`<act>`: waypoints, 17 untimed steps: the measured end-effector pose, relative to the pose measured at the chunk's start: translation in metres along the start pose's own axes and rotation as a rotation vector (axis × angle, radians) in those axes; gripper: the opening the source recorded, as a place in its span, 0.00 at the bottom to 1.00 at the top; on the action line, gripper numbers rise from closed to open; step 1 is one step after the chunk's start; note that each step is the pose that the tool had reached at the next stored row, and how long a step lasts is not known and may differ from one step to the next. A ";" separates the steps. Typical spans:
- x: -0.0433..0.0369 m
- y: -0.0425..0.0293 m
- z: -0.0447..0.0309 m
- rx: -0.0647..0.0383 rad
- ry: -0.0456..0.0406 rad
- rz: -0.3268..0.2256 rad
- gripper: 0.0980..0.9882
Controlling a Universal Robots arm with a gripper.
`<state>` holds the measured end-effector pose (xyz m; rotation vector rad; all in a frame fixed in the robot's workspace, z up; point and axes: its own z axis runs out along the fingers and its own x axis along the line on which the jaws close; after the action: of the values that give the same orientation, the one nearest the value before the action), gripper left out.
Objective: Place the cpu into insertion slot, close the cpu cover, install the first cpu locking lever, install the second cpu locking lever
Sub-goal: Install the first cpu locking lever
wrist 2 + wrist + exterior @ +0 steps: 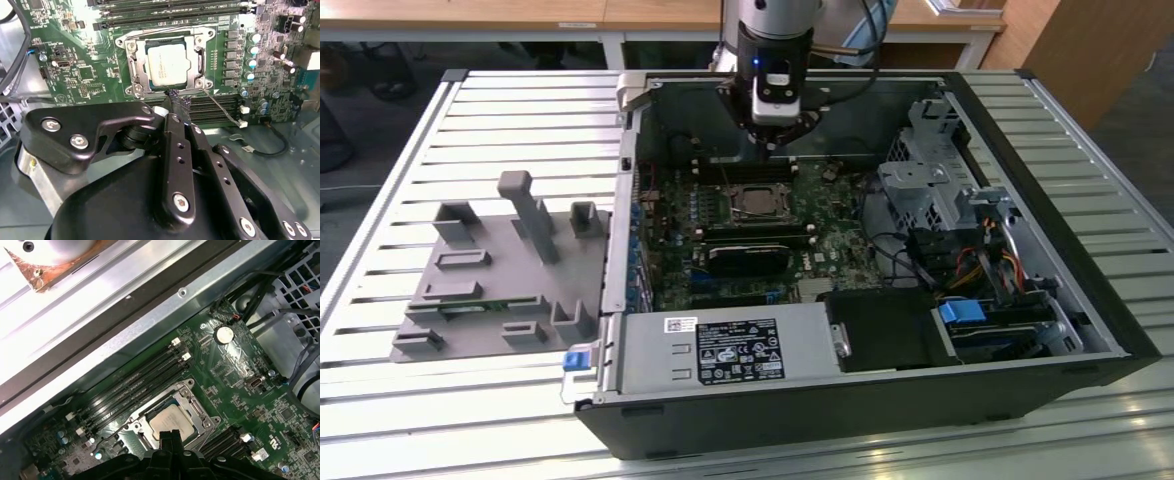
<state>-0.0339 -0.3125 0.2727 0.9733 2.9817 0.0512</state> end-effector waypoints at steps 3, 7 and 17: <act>0.0000 0.0000 0.0000 0.000 0.0004 -0.014 0.01; 0.0000 0.0000 0.0000 0.000 0.0007 -0.024 0.01; 0.0000 0.0000 0.0000 0.000 0.0016 -0.049 0.01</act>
<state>-0.0339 -0.3125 0.2728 0.8996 3.0056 0.0513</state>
